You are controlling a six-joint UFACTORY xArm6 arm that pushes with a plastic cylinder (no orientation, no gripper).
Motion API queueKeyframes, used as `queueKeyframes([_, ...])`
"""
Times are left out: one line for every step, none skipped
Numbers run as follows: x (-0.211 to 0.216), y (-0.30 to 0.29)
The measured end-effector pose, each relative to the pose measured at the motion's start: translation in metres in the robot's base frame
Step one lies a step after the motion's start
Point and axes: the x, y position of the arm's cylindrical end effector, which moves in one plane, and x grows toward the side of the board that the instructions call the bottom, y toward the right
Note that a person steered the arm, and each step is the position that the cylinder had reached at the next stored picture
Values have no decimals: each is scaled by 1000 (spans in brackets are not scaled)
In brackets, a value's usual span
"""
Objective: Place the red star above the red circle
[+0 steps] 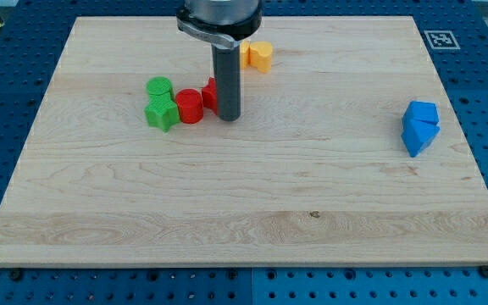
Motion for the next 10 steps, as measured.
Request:
queueKeyframes([7, 30])
queueKeyframes([14, 63])
queueKeyframes([14, 91])
queueKeyframes([12, 97])
queueKeyframes([-9, 95])
queueKeyframes([-25, 85])
queueKeyframes([-30, 85])
queueKeyframes([-29, 85])
queueKeyframes([-15, 82])
queueKeyframes([-10, 63])
